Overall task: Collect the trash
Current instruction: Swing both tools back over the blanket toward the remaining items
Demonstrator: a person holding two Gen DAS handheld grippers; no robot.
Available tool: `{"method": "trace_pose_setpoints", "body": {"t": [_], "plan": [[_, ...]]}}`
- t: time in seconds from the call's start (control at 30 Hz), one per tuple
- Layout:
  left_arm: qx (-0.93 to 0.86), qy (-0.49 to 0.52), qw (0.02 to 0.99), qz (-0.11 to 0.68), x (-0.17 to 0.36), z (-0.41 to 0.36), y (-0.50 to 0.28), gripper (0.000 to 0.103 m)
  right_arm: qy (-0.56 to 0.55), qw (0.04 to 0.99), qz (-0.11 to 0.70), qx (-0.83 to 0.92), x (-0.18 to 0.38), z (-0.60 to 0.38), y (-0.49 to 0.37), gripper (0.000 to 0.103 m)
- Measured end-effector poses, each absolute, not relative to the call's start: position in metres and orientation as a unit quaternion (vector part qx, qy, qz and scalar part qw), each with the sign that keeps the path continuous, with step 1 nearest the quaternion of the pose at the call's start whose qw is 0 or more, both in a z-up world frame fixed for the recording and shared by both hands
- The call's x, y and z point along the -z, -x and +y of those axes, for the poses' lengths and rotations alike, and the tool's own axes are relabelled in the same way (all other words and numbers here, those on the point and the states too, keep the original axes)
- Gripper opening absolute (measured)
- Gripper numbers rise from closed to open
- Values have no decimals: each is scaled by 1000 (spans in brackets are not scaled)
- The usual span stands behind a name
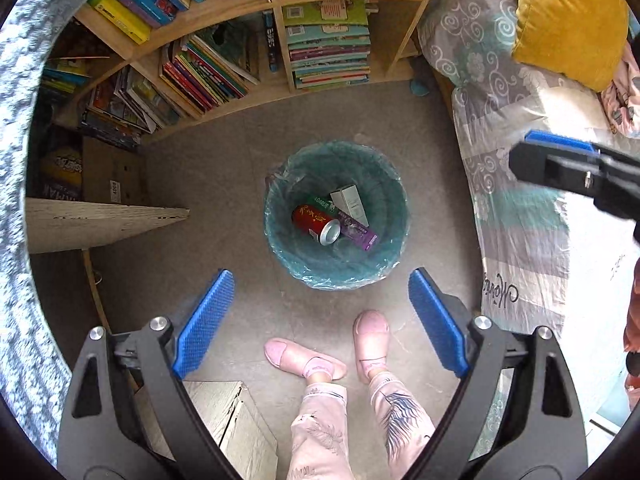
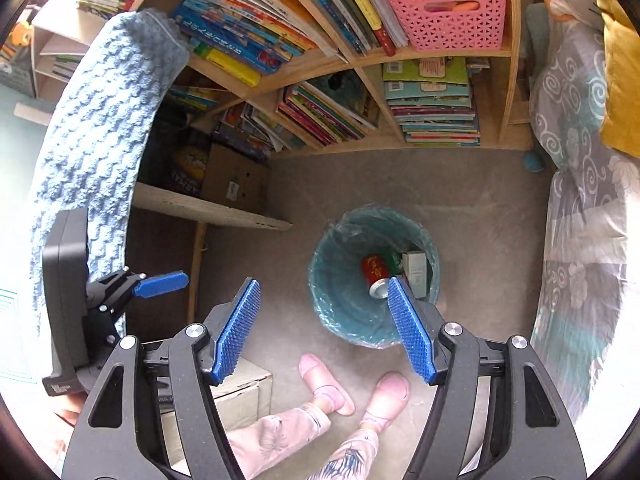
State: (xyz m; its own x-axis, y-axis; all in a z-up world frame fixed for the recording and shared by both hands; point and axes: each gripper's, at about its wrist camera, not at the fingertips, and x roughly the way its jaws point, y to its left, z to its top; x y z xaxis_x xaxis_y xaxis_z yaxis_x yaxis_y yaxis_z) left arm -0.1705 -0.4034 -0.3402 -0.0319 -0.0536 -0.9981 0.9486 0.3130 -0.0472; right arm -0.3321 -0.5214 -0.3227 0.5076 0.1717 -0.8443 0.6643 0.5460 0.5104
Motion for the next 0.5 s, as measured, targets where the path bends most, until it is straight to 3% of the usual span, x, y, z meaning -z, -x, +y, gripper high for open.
{"method": "trace_pose_setpoints", "body": {"t": [0.3, 0.43, 0.5], "plan": [[455, -385, 585, 551, 266, -378, 178, 87, -417, 770, 459, 151, 247, -495, 342, 74], [454, -384, 601, 535, 223, -359, 177, 93, -403, 788, 446, 135, 202, -484, 339, 76], [454, -380, 606, 530, 203, -349, 174, 93, -394, 797, 441, 122, 180, -479, 335, 82]]}}
